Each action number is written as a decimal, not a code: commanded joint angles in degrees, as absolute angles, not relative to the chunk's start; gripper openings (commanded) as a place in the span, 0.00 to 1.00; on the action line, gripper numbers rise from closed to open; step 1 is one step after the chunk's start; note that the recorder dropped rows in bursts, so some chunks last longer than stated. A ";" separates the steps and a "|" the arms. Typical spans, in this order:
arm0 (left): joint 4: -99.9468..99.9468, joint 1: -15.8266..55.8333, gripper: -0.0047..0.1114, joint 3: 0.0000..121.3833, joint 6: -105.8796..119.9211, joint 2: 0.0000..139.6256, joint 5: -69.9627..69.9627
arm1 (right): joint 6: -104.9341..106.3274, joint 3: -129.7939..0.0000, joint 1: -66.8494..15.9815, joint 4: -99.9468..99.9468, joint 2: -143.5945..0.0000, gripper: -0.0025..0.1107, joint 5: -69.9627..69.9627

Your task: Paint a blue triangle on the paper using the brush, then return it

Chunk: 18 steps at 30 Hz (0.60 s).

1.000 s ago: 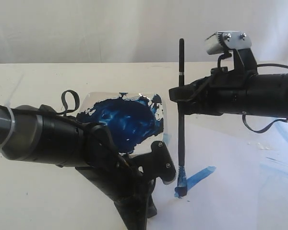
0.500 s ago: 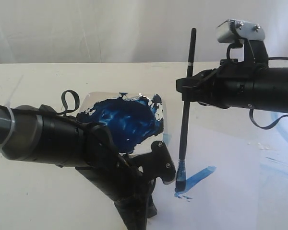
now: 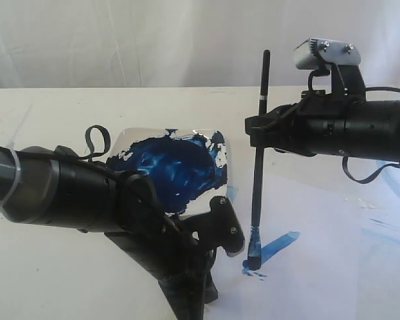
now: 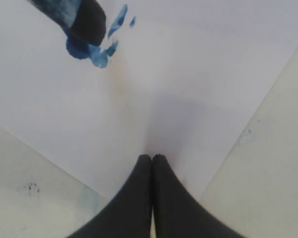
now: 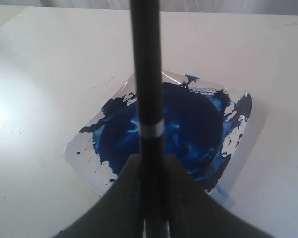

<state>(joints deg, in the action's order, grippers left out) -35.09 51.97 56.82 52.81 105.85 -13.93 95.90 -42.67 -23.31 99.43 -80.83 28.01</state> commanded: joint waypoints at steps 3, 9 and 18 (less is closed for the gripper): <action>-35.58 52.07 0.04 56.48 52.76 106.78 -15.02 | 96.47 -42.62 -23.39 99.95 -80.84 0.02 28.10; -35.58 52.07 0.04 56.48 52.76 106.78 -15.02 | 95.90 -43.87 -23.39 99.95 -81.10 0.02 28.37; -35.58 52.07 0.04 56.48 52.76 106.78 -15.02 | 95.50 -43.96 -23.39 99.95 -83.05 0.02 28.48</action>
<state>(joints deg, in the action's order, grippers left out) -35.09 51.97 56.82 52.81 105.85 -13.93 95.90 -43.70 -23.31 99.67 -82.58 28.02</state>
